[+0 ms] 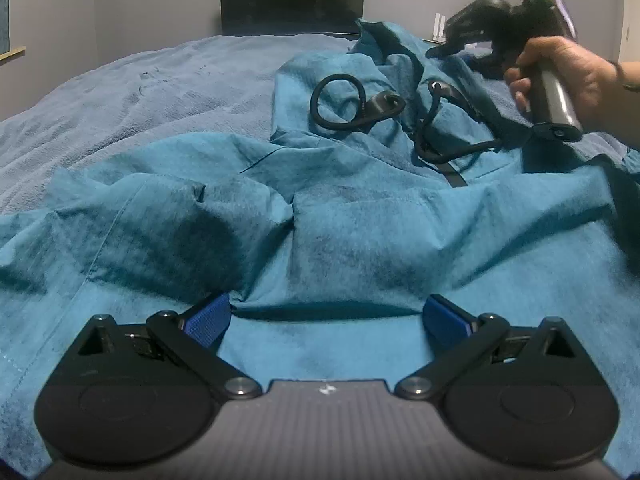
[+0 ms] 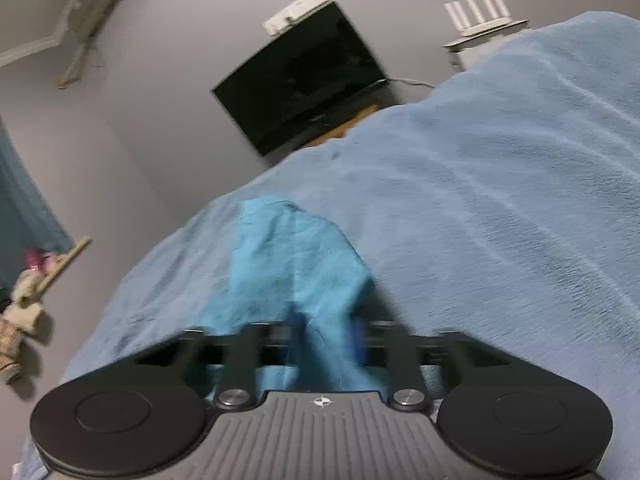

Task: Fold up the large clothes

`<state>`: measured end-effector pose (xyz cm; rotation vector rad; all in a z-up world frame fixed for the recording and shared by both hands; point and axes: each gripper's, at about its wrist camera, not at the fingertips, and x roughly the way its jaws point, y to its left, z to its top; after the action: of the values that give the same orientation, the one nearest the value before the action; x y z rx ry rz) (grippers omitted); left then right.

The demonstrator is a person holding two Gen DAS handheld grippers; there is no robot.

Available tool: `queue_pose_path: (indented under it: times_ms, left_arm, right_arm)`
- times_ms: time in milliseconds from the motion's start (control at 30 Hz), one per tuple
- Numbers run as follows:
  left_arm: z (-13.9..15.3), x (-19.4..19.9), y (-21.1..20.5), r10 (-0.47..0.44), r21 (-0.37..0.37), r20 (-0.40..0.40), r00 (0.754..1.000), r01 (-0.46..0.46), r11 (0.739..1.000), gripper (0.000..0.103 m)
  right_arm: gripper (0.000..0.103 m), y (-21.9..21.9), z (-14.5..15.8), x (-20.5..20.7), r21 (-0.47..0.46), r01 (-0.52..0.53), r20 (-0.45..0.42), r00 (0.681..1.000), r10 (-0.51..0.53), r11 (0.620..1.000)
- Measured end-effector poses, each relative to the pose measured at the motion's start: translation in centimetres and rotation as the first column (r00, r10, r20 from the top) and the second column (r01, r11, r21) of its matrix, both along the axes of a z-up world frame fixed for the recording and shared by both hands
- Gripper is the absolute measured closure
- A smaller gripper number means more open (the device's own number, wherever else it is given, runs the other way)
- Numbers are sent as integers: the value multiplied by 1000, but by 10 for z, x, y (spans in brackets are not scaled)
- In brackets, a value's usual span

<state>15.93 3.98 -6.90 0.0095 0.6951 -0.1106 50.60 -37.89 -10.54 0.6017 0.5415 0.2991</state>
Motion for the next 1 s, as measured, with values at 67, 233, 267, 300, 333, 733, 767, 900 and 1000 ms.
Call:
queue_pose_path:
  times_ms: [67,233,267,300,333,733,767,900,1000]
  left_arm:
    - [1,-1,1,0,-2,0,1000,0,1000,0]
    - [4,-1,2,-1,-5,-4,1000,1,1000,0]
    - [5,-2,1,-1,-3,-4,1000,0,1000,0]
    - [6,-2,1,0,2,-6,1000,0,1000,0]
    - [8,-3,0,0,5,-5,1000,0,1000,0]
    - [89,-79,64,186,-125,109,976,-173,977,0]
    - [97,-87,69,203,-116,125,971,-188,975,0]
    - [124,-122,93,256,-142,144,956,-236,961,0]
    - [138,-142,105,255,-141,146,956,-235,962,0]
  right_arm:
    - [97,-3,13,-14,32,-30,74,997,27,999]
    - [99,-1,63,-67,-12,-180,244,953,178,984]
    - [100,-1,73,-83,-22,-219,268,939,217,975]
    - [100,-1,82,-99,-28,-256,286,924,253,966]
    - [100,0,89,-115,-35,-289,297,911,286,957]
    - [100,-14,47,-317,-114,-367,212,899,384,923]
    - [99,-15,35,-328,-120,-355,189,909,372,927]
    - [94,-14,-1,-374,-176,-310,83,941,327,934]
    - [82,-19,-9,-387,-177,-260,4,964,265,949]
